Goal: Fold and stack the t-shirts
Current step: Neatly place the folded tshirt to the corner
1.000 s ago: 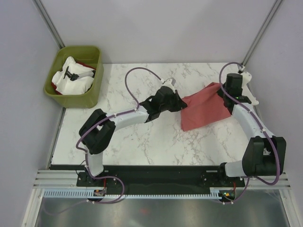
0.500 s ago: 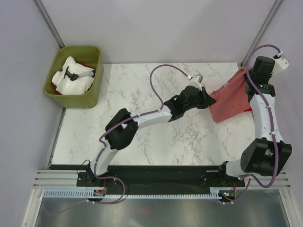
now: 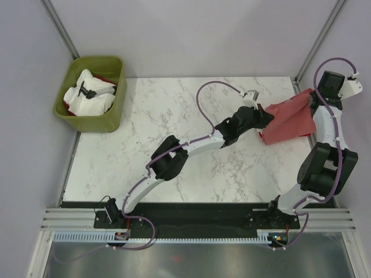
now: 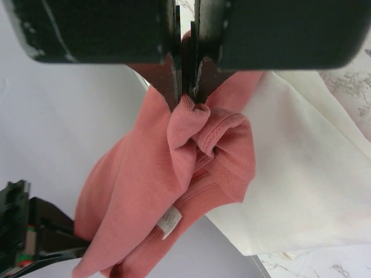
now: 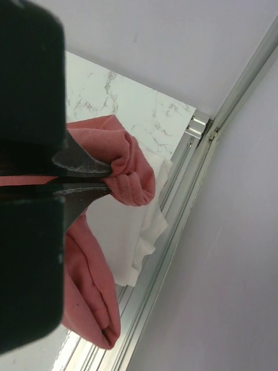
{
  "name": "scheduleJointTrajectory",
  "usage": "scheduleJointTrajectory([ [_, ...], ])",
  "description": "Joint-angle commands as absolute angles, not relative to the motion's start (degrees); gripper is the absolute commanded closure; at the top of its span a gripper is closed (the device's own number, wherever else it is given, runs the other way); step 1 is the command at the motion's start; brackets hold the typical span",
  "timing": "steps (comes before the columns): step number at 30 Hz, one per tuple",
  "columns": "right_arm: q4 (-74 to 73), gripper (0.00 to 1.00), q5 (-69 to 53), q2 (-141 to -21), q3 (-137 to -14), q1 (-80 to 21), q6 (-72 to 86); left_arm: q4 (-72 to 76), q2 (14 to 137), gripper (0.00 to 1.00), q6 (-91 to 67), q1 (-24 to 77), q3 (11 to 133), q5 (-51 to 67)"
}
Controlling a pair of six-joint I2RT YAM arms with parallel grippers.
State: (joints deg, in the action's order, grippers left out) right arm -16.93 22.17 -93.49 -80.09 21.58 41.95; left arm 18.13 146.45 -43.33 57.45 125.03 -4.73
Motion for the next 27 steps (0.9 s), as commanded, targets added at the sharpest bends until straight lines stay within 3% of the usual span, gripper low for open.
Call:
scheduleJointTrajectory([
  [1,-11.8,1.0,25.3,-94.4,-84.6,21.9,43.9,24.2,149.1,0.98,-44.0,56.0,130.7,-6.6],
  [16,-11.2,1.0,30.0,-101.4,-89.8,22.0,44.1,28.7,151.2,0.98,-40.8,56.4,136.7,-6.5],
  [27,-10.7,1.0,32.0,-105.1,-92.0,22.0,43.6,31.7,155.0,0.98,-36.1,57.9,142.6,-13.8],
])
